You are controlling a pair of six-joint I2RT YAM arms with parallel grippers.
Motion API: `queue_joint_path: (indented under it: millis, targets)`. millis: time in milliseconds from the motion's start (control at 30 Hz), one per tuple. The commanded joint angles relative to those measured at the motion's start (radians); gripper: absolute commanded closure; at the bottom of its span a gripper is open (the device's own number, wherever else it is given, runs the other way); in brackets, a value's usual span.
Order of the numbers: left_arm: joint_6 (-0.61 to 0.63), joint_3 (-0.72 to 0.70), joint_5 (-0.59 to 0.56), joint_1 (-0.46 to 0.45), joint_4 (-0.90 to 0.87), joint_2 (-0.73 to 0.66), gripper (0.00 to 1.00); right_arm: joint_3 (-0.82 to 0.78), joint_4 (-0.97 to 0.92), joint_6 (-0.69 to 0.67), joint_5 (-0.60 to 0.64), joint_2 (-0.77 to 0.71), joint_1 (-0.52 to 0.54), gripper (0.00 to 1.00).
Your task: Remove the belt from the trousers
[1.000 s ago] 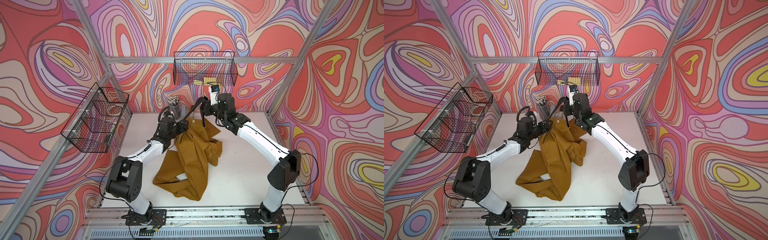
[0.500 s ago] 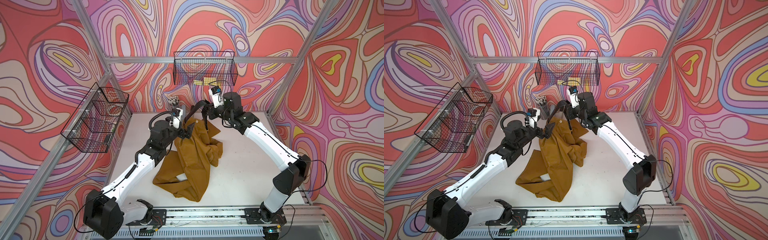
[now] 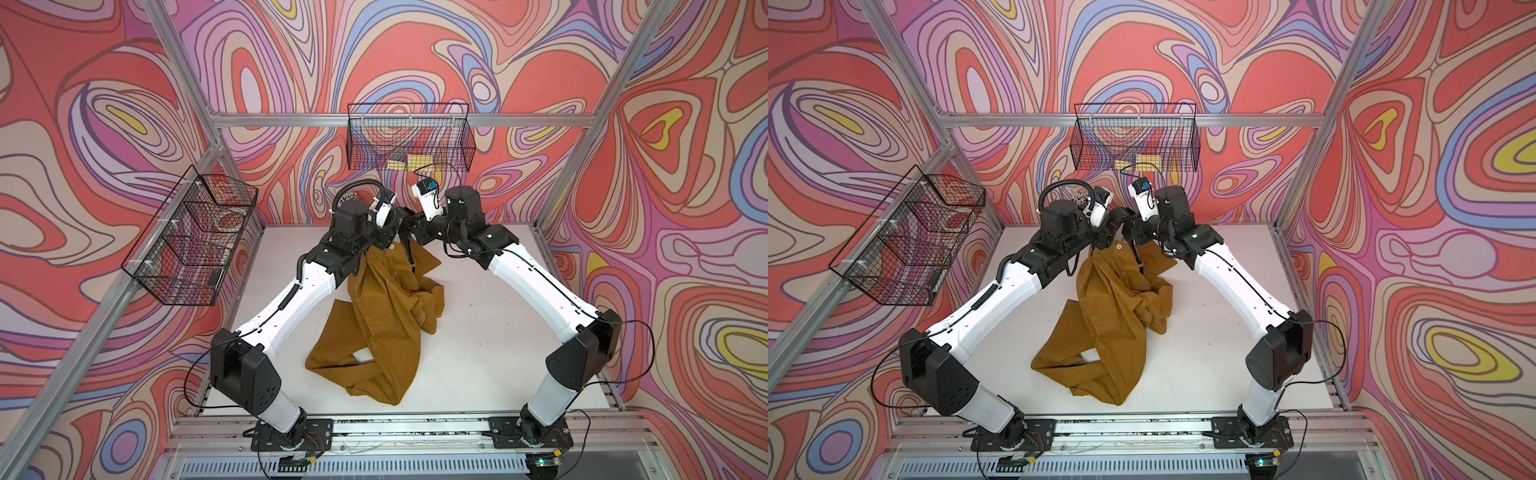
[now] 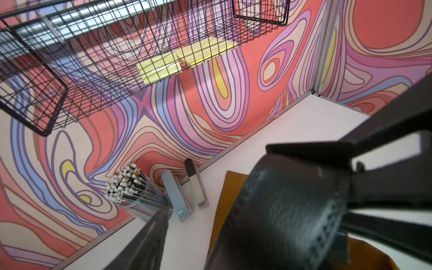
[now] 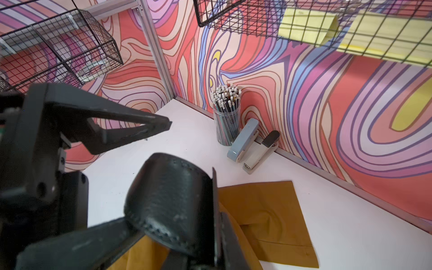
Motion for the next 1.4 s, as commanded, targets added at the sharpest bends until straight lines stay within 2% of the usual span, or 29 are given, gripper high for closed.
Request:
queue_joint_path:
  millis: [0,33,67,100,233,333,500,600,667,767,967,1167,1267,1367]
  targets:
    - [0.038,0.07,0.023,0.002,-0.034,0.009,0.54,0.024,-0.034,-0.005,-0.086,-0.031,0.001,1.0]
    - [0.041,0.081,0.039,0.002,-0.056,0.006,0.7,0.025,-0.038,-0.006,-0.092,-0.03,0.001,1.0]
    - [0.033,0.08,0.048,0.003,-0.062,-0.005,0.9,0.025,-0.045,-0.002,-0.095,-0.028,0.001,1.0]
    - [0.018,0.068,0.049,0.002,-0.057,-0.018,1.0,0.025,-0.046,0.006,-0.091,-0.03,0.001,0.97]
    - [-0.079,0.044,0.034,0.002,-0.079,-0.08,1.0,-0.016,-0.008,0.071,-0.061,-0.073,0.0,0.57]
    - [-0.151,0.072,0.031,0.003,-0.162,-0.099,1.0,-0.112,0.09,0.144,-0.07,-0.148,0.0,0.48]
    - [-0.237,0.129,0.031,0.0,-0.319,-0.108,1.0,-0.346,0.359,0.221,-0.101,-0.313,0.0,0.45]
    - [-0.277,0.146,0.026,0.001,-0.374,-0.119,1.0,-0.416,0.436,0.238,-0.022,-0.362,0.014,0.48]
    - [-0.306,0.161,0.026,0.0,-0.404,-0.119,1.0,-0.379,0.369,0.193,0.056,-0.341,0.042,0.5]
    - [-0.335,0.197,0.03,-0.001,-0.455,-0.107,1.0,-0.273,0.25,0.114,0.108,-0.274,0.087,0.51]
    - [-0.358,0.252,0.041,-0.003,-0.513,-0.089,1.0,-0.182,0.208,0.056,0.127,-0.182,0.13,0.52]
    - [-0.366,0.283,0.045,-0.002,-0.546,-0.076,1.0,-0.115,0.18,0.046,0.123,-0.12,0.156,0.59]
    - [-0.373,0.284,0.049,-0.003,-0.548,-0.074,1.0,-0.098,0.179,0.045,0.126,-0.1,0.167,0.58]
    - [-0.376,0.285,0.05,-0.002,-0.549,-0.071,1.0,-0.085,0.176,0.045,0.132,-0.087,0.176,0.52]
